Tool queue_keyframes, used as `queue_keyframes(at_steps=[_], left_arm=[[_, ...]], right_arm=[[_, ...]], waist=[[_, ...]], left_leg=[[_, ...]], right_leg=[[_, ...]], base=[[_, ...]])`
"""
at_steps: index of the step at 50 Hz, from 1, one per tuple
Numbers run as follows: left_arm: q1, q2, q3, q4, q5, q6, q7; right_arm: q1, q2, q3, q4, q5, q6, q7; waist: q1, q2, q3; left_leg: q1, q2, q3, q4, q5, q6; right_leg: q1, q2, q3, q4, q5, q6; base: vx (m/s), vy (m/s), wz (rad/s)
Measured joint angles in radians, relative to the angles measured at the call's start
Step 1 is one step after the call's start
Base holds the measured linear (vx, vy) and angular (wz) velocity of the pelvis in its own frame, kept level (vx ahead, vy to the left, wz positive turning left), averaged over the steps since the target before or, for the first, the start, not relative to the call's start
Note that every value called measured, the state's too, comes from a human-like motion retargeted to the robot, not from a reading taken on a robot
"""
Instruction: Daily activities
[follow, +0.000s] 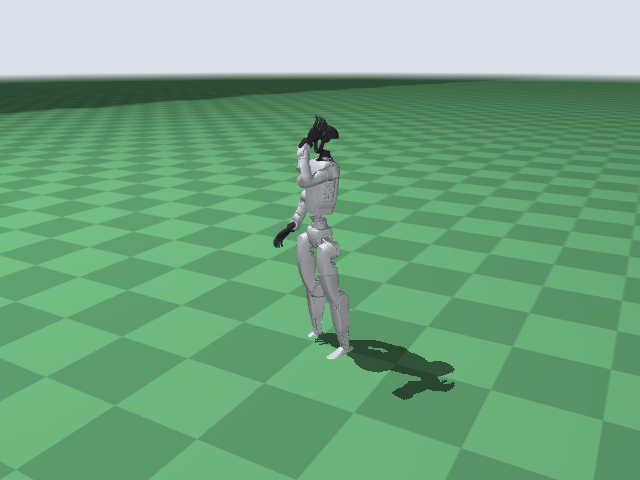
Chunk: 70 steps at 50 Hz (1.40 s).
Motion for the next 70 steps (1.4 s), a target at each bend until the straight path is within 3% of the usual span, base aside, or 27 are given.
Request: queue_keyframes(at_steps=[6, 13, 18, 25, 30, 37, 56, 70], left_arm=[[0.236, 0.047, 0.070, -0.011, -0.013, -0.058, -0.006], [0.960, 0.008, 0.216, 0.184, -0.159, -0.121, -0.096], [1.395, -0.151, 0.218, 0.623, -0.281, -0.071, -0.211], [1.496, -0.282, 0.143, 1.422, -0.325, 0.076, -0.354], [1.534, -0.324, 0.107, 1.690, -0.285, 0.094, -0.437], [1.558, -0.299, 0.063, 1.674, -0.236, 0.074, -0.484], [1.494, -0.192, -0.123, 1.283, -0.061, 0.008, -0.479], [1.532, -0.138, -0.176, 1.163, 0.023, -0.018, -0.548]], right_arm=[[0.004, -0.004, 0.031, -0.013, -0.088, -0.004, -0.043], [0.001, 0.002, 0.073, -0.023, -0.191, -0.015, -0.080], [-0.011, 0.027, 0.081, -0.005, -0.209, -0.035, -0.070], [-0.095, 0.023, 0.105, -0.023, -0.244, -0.070, 0.015], [-0.122, 0.014, 0.137, -0.079, -0.281, -0.081, 0.046], [-0.130, 0.003, 0.133, -0.113, -0.283, -0.073, 0.037], [-0.125, 0.053, 0.069, -0.031, -0.244, -0.031, -0.082], [-0.105, 0.046, 0.064, -0.029, -0.266, -0.033, -0.103]], waist=[[0.029, -0.008, 0.002], [0.076, -0.025, 0.020], [0.094, -0.038, 0.034], [0.104, -0.076, 0.033], [0.103, -0.097, 0.035], [0.092, -0.094, 0.029], [0.072, -0.049, 0.003], [0.072, -0.064, -0.004]], left_leg=[[-0.015, -0.002, -0.007, 0.007, 0.003, -0.002], [-0.050, -0.004, -0.015, 0.077, -0.021, 0.000], [-0.118, 0.005, -0.028, 0.202, -0.074, 0.007], [-0.208, -0.002, -0.061, 0.263, -0.105, 0.012], [-0.238, -0.007, -0.067, 0.279, -0.111, 0.020], [-0.278, -0.007, -0.082, 0.299, -0.122, 0.024], [-0.288, -0.005, -0.082, 0.291, -0.118, 0.009], [-0.245, -0.035, -0.066, 0.164, -0.048, 0.012]], right_leg=[[-0.010, -0.004, -0.008, 0.002, -0.003, -0.006], [-0.011, -0.013, -0.020, 0.004, -0.008, -0.023], [-0.017, -0.019, -0.032, 0.005, -0.012, -0.029], [-0.110, -0.028, -0.069, 0.099, -0.079, -0.024], [-0.156, -0.039, -0.080, 0.163, -0.107, -0.016], [-0.193, -0.043, -0.090, 0.196, -0.120, -0.015], [-0.246, -0.052, -0.092, 0.285, -0.155, -0.018], [-0.283, -0.084, -0.093, 0.339, -0.166, -0.009]], base=[[0.00, 0.00, 0.00], [0.00, 0.00, 0.00], [0.01, 0.00, 0.04], [0.02, 0.01, 0.19], [0.00, 0.00, 0.00], [0.00, 0.00, 0.00], [0.00, 0.00, -0.01], [0.00, 0.00, 0.01]])
